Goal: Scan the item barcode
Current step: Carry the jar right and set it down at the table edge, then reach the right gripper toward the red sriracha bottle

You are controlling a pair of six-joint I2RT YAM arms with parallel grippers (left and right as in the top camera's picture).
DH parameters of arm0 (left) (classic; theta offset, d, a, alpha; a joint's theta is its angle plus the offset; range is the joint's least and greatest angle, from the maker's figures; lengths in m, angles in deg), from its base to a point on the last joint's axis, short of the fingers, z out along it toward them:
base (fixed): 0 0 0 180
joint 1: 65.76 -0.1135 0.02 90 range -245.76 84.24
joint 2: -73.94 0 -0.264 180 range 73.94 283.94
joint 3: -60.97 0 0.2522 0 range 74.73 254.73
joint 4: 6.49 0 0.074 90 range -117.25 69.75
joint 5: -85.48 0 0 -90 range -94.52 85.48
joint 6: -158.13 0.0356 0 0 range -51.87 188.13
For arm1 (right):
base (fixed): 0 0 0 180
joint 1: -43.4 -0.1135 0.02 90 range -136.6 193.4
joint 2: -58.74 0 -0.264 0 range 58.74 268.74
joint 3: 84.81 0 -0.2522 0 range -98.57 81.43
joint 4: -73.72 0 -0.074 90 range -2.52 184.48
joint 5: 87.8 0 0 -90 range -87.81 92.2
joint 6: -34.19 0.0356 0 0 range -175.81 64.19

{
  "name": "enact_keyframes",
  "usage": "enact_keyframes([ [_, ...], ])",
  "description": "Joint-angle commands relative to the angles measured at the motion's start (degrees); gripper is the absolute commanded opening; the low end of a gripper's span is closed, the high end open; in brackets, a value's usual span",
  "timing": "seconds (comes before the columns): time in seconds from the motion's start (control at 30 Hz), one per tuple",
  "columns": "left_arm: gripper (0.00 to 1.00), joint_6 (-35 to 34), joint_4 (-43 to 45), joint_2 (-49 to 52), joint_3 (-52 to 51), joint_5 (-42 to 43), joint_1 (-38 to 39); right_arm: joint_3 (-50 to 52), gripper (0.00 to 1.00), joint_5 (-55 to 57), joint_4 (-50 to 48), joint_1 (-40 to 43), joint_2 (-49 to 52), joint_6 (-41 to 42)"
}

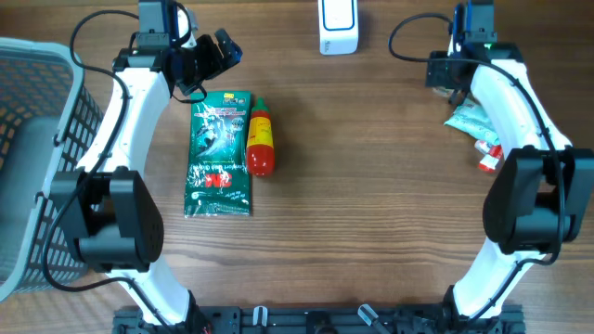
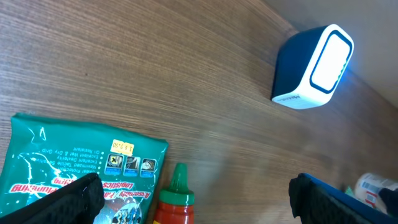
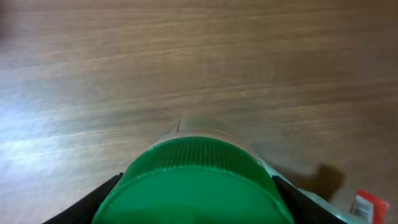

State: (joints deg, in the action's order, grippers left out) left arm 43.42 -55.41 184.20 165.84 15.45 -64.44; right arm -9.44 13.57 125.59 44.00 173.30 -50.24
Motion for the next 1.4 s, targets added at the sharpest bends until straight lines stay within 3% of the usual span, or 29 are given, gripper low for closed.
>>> enact_keyframes([
  [0.0, 1.0, 0.28, 0.15, 0.11, -0.02, -0.11, -0.37, 4.5, 0.54, -0.09, -3.19, 2.16, 0.5, 6.99],
  [0.1, 1.0, 0.28, 0.15, 0.11, -0.02, -0.11, -0.37, 8.44, 0.54, -3.34, -6.64, 4.31, 0.52, 8.9],
  [0.17, 1.0, 0.28, 0.15, 0.11, -0.02, -0.11, -0.37, 8.79, 0.64, -4.02, -6.82, 4.98, 0.52, 9.03],
  [0.23, 1.0, 0.28, 0.15, 0.11, -0.02, -0.11, -0.37, 8.76, 1.0, -4.7, -6.82, 5.09, 0.5, 9.01],
  [0.4, 1.0, 0.28, 0.15, 0.11, -0.02, -0.11, -0.37, 3.28, 1.0, -15.82, -0.96, 5.03, -1.95, 8.15],
  [0.53, 1.0, 0.28, 0.15, 0.11, -0.02, -0.11, -0.37, -1.16, 1.0, -22.03, 5.27, 3.98, -9.75, 8.15],
  [0.63, 1.0, 0.28, 0.15, 0.11, -0.02, -0.11, -0.37, -1.14, 1.0, -37.4, 2.03, -1.49, -10.19, 10.86],
  [0.87, 1.0, 0.28, 0.15, 0.11, -0.02, -0.11, -0.37, -1.14, 1.0, -29.83, -4.63, -24.9, -0.46, 26.4],
  [1.0, 1.0, 0.5, -1.62, 0.11, -0.02, -2.32, -0.59, -0.94, 0.98, -32.44, -9.77, -27.71, 2.21, 28.28],
  [1.07, 1.0, -0.76, -1.64, -0.68, 0.46, -1.03, -2.8, -0.39, 0.78, -32.44, -11.58, -28.85, 3.23, 29.14],
  [1.1, 1.0, -2.54, -1.77, -1.22, 0.83, 0.7, -4.2, -0.39, 0.74, -32.98, -12.2, -29.79, 4.44, 29.53],
  [1.2, 1.0, -6.23, -1.81, -2.99, 1.49, 6.56, -10.14, -0.39, 0.73, -34.6, -13.4, -33.86, 8.24, 29.59],
  [1.3, 1.0, -6.19, -2.08, -2.99, 1.49, 8.04, -11.58, -0.39, 0.79, -34.29, -11.76, -36.0, 9.86, 29.35],
  [1.37, 1.0, -6.19, -2.01, -2.97, 1.49, 7.67, -11.56, -0.39, 0.73, -34.07, -10.91, -36.02, 9.99, 28.92],
])
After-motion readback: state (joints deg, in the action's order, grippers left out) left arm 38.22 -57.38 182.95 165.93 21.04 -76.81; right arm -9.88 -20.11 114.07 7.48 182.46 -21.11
